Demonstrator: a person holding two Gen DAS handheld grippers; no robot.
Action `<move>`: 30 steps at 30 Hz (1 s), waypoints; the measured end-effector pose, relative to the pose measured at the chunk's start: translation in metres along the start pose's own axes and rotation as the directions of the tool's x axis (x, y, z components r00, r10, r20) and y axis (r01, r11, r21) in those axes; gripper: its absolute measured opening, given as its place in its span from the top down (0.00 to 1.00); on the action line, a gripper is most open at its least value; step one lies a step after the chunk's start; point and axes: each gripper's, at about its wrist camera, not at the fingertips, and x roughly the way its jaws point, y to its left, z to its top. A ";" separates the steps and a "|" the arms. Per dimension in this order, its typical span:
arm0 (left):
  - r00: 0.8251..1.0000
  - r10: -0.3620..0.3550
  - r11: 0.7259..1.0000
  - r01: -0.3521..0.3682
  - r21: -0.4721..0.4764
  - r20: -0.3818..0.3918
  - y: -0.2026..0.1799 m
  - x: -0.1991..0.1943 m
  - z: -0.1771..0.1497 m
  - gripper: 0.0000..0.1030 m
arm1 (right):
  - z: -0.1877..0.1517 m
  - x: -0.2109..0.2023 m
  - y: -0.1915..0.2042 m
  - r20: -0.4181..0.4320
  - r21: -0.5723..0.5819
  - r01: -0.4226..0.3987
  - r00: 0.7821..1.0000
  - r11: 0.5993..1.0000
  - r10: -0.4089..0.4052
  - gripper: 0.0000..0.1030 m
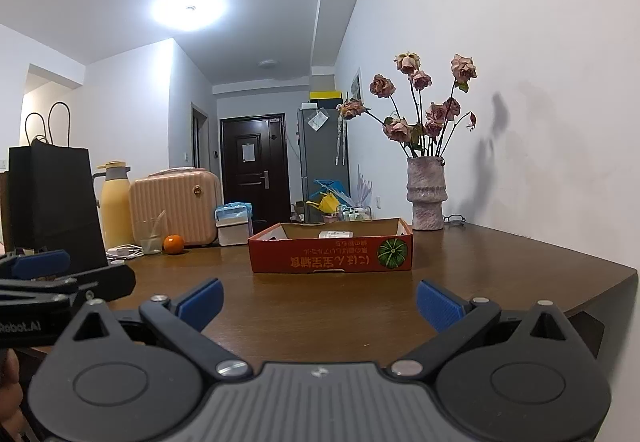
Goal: Organize rigid objects
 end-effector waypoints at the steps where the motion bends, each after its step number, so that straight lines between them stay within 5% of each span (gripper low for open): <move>1: 1.000 0.000 1.000 0.000 0.000 -0.001 0.000 0.000 0.000 0.00 | 0.000 0.001 0.000 0.000 -0.001 -0.001 1.000 1.000 0.001 0.00; 30: 1.000 -0.004 1.000 0.004 0.005 -0.006 0.000 -0.002 -0.002 0.00 | -0.002 0.000 -0.001 0.006 -0.001 -0.002 1.000 1.000 0.002 0.00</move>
